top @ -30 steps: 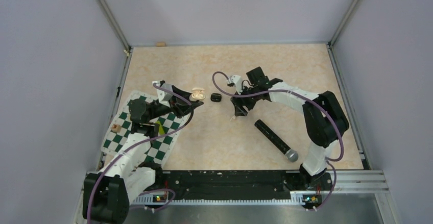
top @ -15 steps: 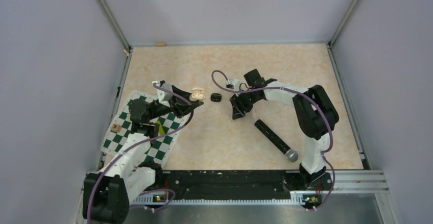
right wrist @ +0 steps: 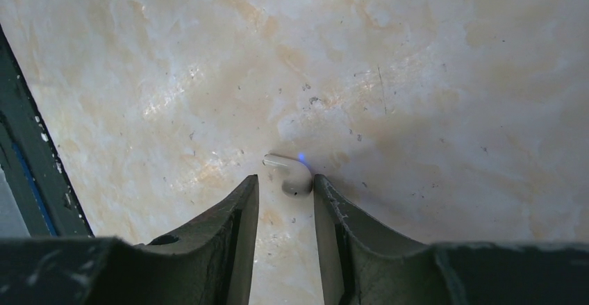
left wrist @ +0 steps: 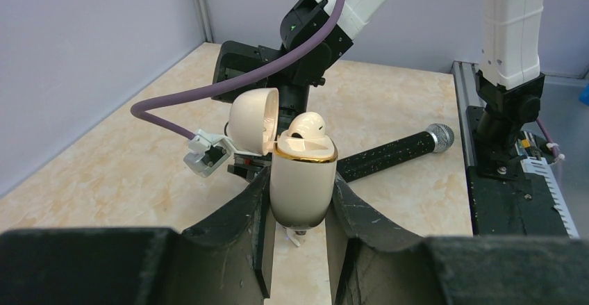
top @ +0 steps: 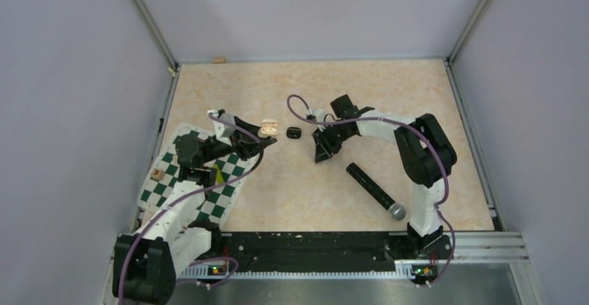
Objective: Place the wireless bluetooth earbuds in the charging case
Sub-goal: Pick up the earbud from the center of the board.
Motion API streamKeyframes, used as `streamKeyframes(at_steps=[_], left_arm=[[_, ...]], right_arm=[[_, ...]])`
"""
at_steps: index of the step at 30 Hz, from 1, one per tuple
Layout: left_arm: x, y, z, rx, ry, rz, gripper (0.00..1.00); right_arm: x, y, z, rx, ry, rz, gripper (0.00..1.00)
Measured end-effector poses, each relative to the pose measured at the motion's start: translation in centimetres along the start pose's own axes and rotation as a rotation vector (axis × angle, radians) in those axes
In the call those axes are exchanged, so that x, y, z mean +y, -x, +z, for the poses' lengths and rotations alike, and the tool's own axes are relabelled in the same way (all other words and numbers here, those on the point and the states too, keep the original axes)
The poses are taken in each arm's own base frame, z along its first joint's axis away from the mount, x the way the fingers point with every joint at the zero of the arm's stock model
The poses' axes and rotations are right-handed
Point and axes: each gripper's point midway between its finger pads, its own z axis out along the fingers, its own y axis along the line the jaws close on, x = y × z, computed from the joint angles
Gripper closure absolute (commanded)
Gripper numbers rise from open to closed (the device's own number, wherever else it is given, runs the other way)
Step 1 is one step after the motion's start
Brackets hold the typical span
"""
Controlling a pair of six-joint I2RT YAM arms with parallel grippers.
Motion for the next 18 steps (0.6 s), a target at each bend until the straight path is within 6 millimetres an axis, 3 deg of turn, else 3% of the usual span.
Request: streamKeyframes(at_steps=[2,8,18], left_arm=[[0.0,0.0,0.0,0.0,0.0,0.0,1.0],[0.0,-0.1,0.0,0.001,0.0,-0.002,1.0],[0.2,-0.2,0.0,0.002,0.005,-0.006,1.0]], right_arm=[[0.1,0.0,0.0,0.0,0.004,0.001,0.68],[0.0,-0.2,0.2,0.007,0.01,0.006,0.87],[0.2,0.1,-0.9,0.011,-0.025,-0.009,0.88]])
